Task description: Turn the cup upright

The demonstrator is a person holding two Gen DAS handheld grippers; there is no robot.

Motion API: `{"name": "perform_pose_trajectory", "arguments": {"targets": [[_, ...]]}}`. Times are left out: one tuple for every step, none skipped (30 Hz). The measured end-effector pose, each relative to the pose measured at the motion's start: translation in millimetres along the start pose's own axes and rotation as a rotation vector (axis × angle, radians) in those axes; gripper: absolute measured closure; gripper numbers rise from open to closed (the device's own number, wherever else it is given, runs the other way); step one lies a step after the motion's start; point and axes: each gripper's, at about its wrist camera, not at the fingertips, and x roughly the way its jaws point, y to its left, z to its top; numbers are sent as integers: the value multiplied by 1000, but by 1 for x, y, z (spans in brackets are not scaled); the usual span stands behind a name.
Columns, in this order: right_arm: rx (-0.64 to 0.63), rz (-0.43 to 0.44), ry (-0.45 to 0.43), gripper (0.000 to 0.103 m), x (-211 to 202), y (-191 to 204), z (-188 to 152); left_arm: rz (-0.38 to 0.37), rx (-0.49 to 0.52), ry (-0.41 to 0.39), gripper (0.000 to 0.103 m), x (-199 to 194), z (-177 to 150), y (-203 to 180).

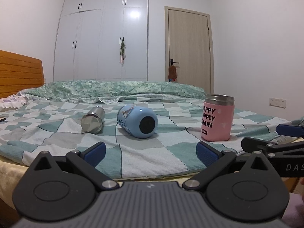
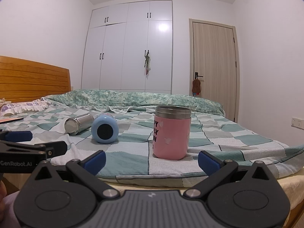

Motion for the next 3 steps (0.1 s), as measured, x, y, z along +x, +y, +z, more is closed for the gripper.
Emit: {"name": "perform_pose_trajectory", "arguments": {"targets": [[0, 0, 0, 0, 0, 0, 0, 0, -3, 6, 0, 1, 0, 1], [-1, 0, -1, 0, -1, 0, 0, -4, -6, 9, 0, 1, 0, 1], [-1, 0, -1, 0, 0, 0, 0, -5, -9, 10, 0, 1, -1, 2]]}}
